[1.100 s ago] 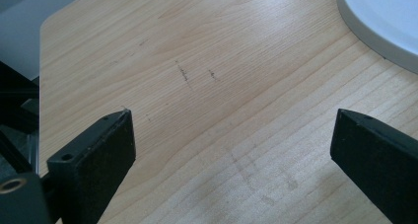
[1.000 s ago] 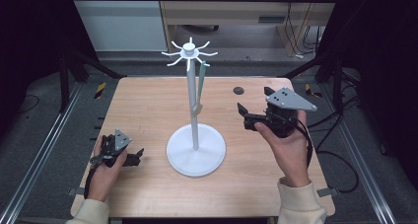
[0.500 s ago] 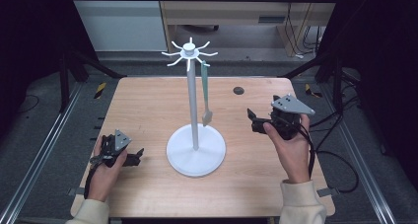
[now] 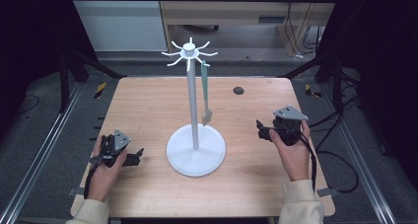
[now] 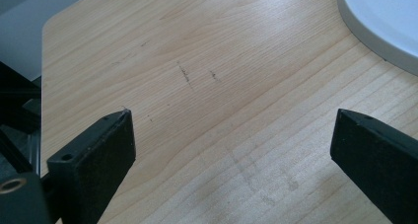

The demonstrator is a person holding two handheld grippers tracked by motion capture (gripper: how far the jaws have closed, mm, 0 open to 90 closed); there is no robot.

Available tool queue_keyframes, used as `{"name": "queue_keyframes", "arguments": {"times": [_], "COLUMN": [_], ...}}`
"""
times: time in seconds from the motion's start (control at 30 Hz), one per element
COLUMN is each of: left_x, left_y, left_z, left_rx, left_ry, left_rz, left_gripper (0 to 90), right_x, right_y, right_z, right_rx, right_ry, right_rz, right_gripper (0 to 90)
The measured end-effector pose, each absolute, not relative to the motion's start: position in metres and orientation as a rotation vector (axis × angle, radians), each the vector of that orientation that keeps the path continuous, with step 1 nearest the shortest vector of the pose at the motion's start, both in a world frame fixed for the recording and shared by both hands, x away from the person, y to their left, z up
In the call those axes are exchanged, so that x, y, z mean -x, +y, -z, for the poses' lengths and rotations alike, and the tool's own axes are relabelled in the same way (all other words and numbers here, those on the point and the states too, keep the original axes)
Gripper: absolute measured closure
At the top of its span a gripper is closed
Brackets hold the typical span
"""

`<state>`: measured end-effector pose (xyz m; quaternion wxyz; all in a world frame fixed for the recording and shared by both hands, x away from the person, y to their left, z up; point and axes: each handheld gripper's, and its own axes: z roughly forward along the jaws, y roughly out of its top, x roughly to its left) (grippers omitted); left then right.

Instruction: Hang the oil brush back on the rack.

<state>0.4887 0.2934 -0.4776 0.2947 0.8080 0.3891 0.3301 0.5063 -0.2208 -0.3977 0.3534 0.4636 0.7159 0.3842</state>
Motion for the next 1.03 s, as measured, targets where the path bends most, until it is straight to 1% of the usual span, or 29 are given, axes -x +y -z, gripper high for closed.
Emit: {"name": "queue_keyframes", "arguments": {"times": [0.1,0.23,0.53,0.8,1.03], "left_x": [-0.489,-0.489,-0.489,-0.489,-0.489], "left_y": [0.293,0.294,0.294,0.293,0.293], "left_z": [0.477,0.477,0.477,0.478,0.478], "left_rx": [-2.151,-2.153,-2.150,-2.155,-2.162], "left_ry": [1.035,1.033,1.035,1.036,1.034], "left_rz": [-0.879,-0.881,-0.883,-0.882,-0.882], "left_gripper": [2.9,2.9,2.9,2.9,2.9], "right_x": [-0.510,-0.512,-0.517,-0.523,-0.527], "right_y": [-0.223,-0.223,-0.220,-0.215,-0.210], "right_z": [0.410,0.424,0.449,0.466,0.475], "right_rx": [-1.226,-1.223,-1.243,-1.263,-1.271], "right_ry": [1.888,1.894,1.972,2.053,2.112], "right_rz": [-0.957,-0.935,-0.916,-0.888,-0.928], "right_gripper": [11.0,12.7,13.4,13.3,14.2]}}
